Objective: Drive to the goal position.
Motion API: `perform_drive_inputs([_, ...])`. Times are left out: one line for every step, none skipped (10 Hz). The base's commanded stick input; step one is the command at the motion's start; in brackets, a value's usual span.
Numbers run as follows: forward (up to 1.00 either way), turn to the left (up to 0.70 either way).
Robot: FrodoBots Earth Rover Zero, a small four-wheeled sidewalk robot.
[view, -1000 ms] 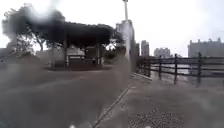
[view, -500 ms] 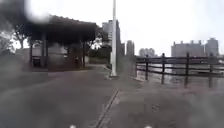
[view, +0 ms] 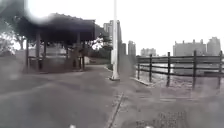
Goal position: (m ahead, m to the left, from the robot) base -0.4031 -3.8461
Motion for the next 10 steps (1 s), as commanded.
perform_drive_inputs([1.00,0.40])
perform_drive_inputs([1.00,0.40])
perform_drive_inputs([1.00,0.40])
perform_drive_inputs([1.00,0.40])
perform_drive_inputs([1.00,0.40])
perform_drive_inputs([1.00,0.40])
perform_drive_inputs([1.00,0.40])
perform_drive_inputs([1.00,0.40])
perform_drive_inputs([1.00,0.38])
perform_drive_inputs([1.00,0.00])
